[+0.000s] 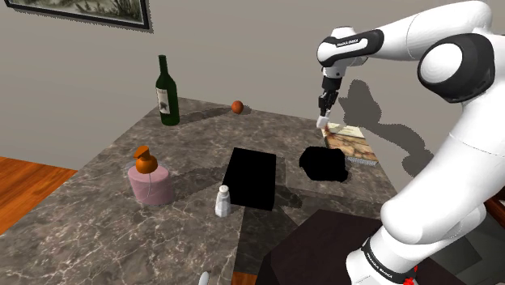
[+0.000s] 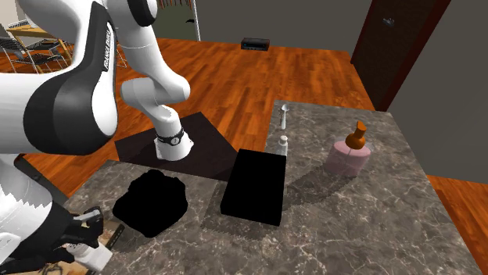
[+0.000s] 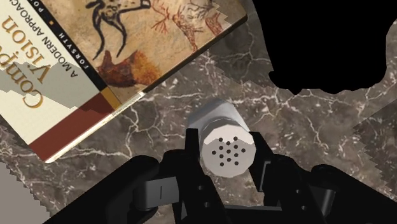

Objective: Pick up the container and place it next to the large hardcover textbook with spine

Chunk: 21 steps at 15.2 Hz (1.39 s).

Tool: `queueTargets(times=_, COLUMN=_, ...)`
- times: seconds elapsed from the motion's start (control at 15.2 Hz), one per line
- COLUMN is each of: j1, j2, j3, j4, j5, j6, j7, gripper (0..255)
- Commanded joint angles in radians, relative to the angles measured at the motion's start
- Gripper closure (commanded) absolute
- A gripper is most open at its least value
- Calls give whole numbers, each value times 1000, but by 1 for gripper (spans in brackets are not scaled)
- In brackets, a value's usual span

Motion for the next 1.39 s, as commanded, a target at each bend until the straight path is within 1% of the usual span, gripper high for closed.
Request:
queueTargets(times=0.0, j1=-1, j2=4, j3=0, j4=-22, j5=0, j6=26, j7=1, gripper=255)
queueTargets(times=0.99, j1=-3, j2=72, j3=-1, j4=-146, j5=3, j6=218, j7=9, gripper=255)
queueTargets(times=1.32, j1=-3, j2=72, j3=-1, j4=-146, j5=3, j6=218, j7=9, gripper=255)
